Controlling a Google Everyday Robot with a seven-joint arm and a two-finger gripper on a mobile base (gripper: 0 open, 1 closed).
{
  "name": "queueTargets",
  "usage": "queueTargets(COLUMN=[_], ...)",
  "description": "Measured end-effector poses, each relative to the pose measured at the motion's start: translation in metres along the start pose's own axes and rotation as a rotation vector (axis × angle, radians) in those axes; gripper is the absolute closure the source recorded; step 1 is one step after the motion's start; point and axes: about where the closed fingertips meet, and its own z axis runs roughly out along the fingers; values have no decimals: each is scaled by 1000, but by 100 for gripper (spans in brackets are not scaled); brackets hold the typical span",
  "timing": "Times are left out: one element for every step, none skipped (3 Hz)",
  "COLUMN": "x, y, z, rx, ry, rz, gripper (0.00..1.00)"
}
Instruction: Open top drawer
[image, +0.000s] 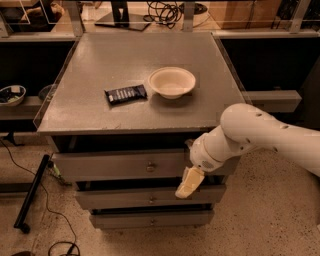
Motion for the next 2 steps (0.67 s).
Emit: queueTargets(x=[0,0], y=[0,0], z=[0,0], rx=[0,0], ry=[0,0], rz=[0,0], gripper=[16,39])
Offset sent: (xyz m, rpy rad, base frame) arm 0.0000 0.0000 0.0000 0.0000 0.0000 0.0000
